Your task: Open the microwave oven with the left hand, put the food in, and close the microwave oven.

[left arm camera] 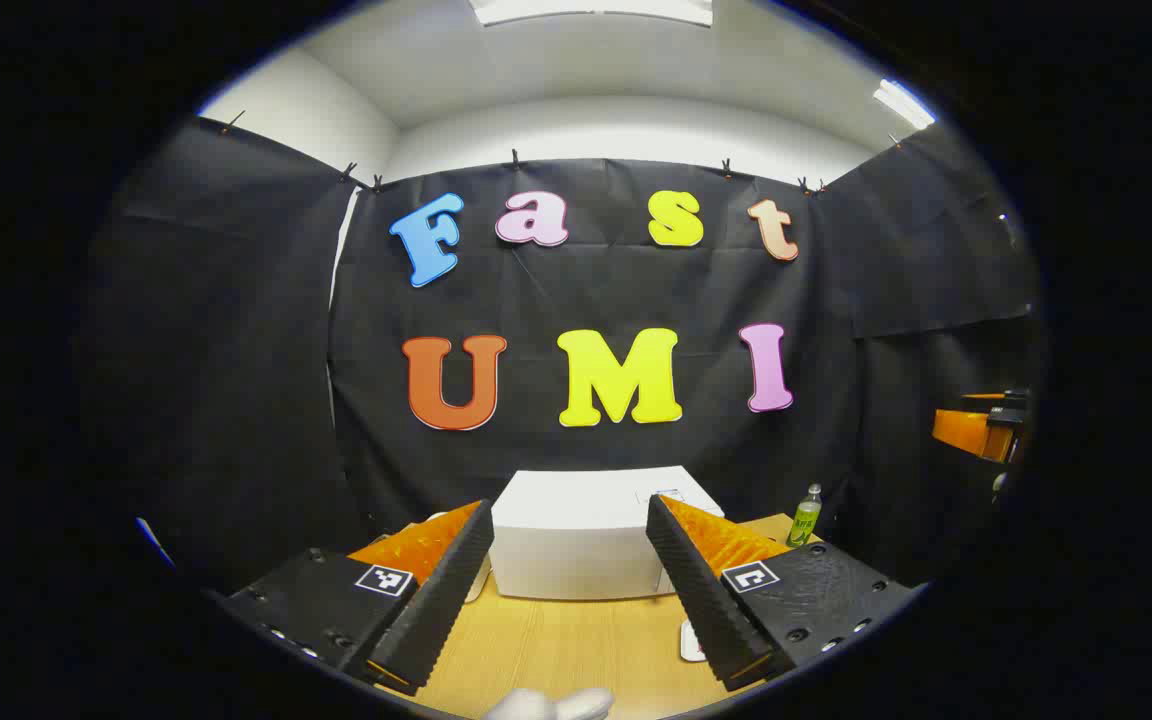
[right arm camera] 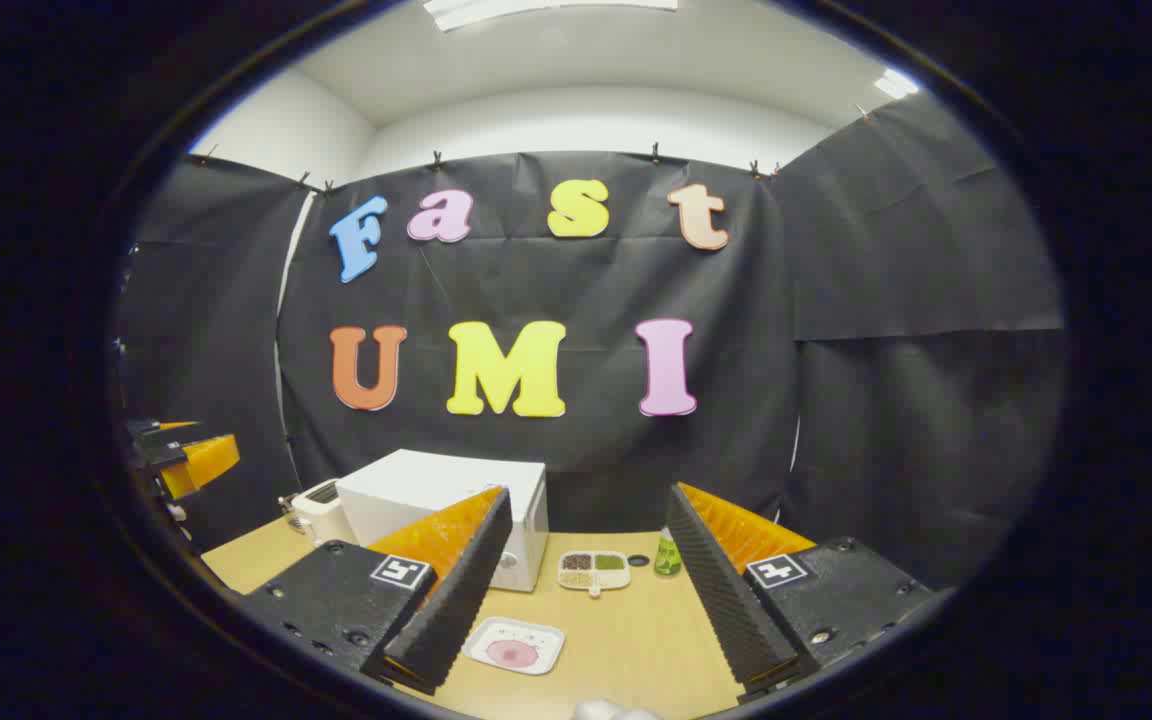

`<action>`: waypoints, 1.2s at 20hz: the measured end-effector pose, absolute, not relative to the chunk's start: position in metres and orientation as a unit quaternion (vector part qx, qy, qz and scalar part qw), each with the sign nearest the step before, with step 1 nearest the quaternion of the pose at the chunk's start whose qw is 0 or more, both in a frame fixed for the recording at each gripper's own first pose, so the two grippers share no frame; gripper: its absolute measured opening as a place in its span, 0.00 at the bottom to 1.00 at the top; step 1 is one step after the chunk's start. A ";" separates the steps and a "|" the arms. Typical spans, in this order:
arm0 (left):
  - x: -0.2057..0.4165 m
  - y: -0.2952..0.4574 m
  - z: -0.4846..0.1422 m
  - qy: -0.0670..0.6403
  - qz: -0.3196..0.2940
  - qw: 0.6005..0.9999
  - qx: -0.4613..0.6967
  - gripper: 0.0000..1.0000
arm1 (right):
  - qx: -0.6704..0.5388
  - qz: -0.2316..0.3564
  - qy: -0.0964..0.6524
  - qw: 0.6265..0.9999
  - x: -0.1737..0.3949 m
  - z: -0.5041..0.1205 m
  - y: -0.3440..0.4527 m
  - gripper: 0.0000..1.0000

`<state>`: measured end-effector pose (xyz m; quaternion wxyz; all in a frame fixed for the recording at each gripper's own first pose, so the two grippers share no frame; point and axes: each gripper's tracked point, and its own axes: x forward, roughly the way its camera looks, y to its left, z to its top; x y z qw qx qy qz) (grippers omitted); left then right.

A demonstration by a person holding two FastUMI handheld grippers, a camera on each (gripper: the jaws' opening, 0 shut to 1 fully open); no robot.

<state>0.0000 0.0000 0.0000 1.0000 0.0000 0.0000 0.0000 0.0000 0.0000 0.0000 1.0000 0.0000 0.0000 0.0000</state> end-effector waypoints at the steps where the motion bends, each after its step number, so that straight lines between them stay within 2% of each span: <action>1: 0.001 -0.001 0.000 0.000 -0.003 1.000 0.000 0.96 | 0.002 -0.002 0.001 1.000 0.001 0.000 -0.001 1.00; 14: 0.019 -0.008 -0.016 0.009 -0.004 1.000 0.014 0.96 | 0.001 0.001 0.000 1.000 0.009 0.002 -0.006 1.00; 16: 0.030 -0.017 -0.031 0.012 -0.012 1.000 0.018 1.00 | 0.000 0.000 -0.001 1.000 0.009 0.002 -0.010 1.00; 17: 0.037 -0.024 -0.045 0.021 -0.019 0.999 0.018 0.96 | -0.001 -0.003 0.001 1.000 0.009 0.002 -0.014 1.00; 18: 0.044 -0.031 -0.059 0.030 -0.024 0.999 0.017 1.00 | -0.003 -0.007 0.004 1.000 0.008 0.001 -0.019 1.00; 19: 0.052 -0.040 -0.073 0.035 -0.033 0.999 0.016 0.96 | -0.005 -0.011 0.005 1.000 0.008 0.003 -0.025 1.00; 24: 0.099 -0.097 -0.134 0.044 -0.069 0.997 0.008 0.96 | -0.030 -0.038 0.001 0.999 0.004 0.012 -0.056 1.00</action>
